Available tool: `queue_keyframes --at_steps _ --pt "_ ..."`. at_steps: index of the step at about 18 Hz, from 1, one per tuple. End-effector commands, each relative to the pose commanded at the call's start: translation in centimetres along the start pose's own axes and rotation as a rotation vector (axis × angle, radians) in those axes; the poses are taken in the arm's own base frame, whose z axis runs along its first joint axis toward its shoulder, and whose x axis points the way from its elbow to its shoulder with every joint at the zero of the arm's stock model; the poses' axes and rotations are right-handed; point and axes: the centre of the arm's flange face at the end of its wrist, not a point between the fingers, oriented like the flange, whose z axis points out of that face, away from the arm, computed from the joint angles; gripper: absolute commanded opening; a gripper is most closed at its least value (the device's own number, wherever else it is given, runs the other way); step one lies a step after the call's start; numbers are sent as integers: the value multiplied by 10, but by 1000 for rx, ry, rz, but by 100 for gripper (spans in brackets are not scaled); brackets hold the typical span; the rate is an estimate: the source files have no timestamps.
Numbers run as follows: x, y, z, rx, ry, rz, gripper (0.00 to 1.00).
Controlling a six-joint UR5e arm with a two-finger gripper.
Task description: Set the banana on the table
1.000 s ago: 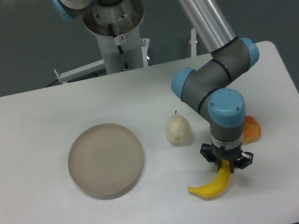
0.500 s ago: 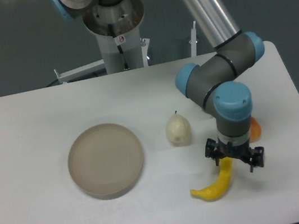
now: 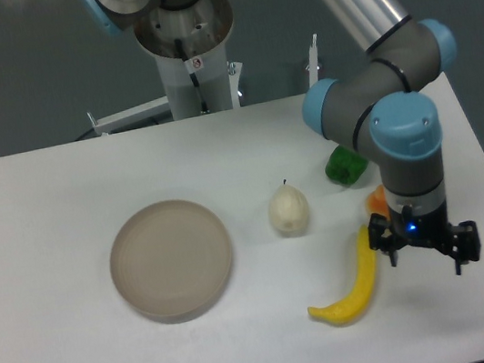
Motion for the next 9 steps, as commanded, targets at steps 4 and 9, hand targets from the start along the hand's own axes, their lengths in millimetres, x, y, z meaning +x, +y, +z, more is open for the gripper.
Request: queue_keyframes --at_steps 4,9 --pt "-5 11 -6 -10 -6 40 100" --pt "-2 12 -11 -13 -6 72 100"
